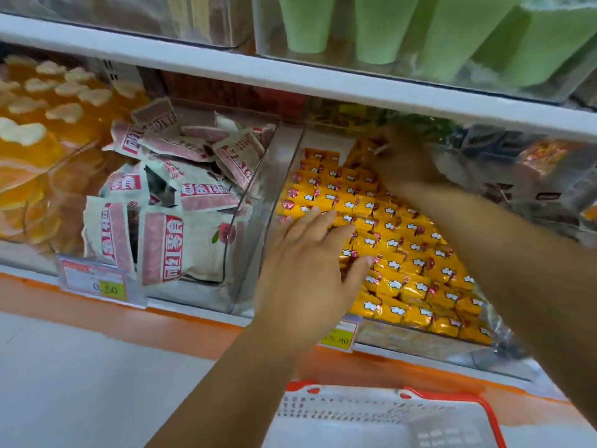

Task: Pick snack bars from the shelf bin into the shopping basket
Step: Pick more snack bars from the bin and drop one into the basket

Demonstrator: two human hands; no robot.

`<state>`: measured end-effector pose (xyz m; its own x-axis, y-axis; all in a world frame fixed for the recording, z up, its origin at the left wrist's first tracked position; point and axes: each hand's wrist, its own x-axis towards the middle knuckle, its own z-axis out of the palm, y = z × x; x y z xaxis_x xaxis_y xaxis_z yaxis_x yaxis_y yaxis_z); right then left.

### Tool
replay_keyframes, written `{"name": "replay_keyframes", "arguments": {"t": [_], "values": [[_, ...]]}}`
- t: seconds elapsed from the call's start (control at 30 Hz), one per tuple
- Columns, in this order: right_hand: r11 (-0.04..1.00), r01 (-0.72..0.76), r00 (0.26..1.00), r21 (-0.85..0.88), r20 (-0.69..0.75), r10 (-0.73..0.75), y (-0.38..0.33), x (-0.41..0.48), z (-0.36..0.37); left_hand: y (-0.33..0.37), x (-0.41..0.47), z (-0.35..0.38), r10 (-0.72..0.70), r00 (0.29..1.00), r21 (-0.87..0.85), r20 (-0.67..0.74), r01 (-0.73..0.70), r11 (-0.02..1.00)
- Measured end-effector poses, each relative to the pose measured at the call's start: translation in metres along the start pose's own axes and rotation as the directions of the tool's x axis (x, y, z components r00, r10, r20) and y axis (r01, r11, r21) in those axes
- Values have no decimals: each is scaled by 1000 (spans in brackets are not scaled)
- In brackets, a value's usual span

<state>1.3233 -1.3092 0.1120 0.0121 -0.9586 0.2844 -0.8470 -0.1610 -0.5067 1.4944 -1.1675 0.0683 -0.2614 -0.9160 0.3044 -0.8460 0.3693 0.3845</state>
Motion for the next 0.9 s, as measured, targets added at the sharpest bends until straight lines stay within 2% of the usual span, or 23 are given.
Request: {"name": "replay_keyframes", "arguments": {"t": [0.13, 0.23, 0.37, 0.43, 0.5, 0.57, 0.63, 0.7, 0.83, 0.9], "values": [[999, 49, 997, 4, 60, -49, 9, 12, 10, 1, 1, 3, -14, 1000, 5, -28, 14, 1000], [986, 151, 982, -75, 127, -141, 5, 16, 12, 1, 1, 4, -10, 999, 12, -34, 11, 1000], [966, 212, 954, -147, 247, -172, 5, 21, 9, 1, 1, 5, -9, 999, 13, -41, 9, 1000], [973, 186, 961, -136, 232, -151, 5, 22, 0, 1, 0, 5, -7, 999, 4, -45, 8, 1000], [990, 108, 984, -94, 150, -93, 8, 22, -12, 1, 0, 5, -9, 999, -3, -48, 9, 1000], [989, 64, 993, -134, 104, -50, 16, 23, -19, 1, 1, 5, -15, 999, -3, -46, 15, 1000], [962, 84, 988, -258, 150, -46, 22, 19, -18, 1, 1, 5, -16, 999, -1, -36, 16, 1000], [945, 100, 983, -312, 180, -45, 27, 15, -11, 1, 1, 5, -14, 1000, 0, -27, 14, 1000], [944, 96, 987, -315, 150, -50, 30, 15, -4, 2, 0, 3, -16, 999, -4, -35, 15, 1000], [965, 70, 993, -253, 113, -43, 31, 13, -5, 2, 0, 1, -20, 999, -28, -46, 18, 999]]}}
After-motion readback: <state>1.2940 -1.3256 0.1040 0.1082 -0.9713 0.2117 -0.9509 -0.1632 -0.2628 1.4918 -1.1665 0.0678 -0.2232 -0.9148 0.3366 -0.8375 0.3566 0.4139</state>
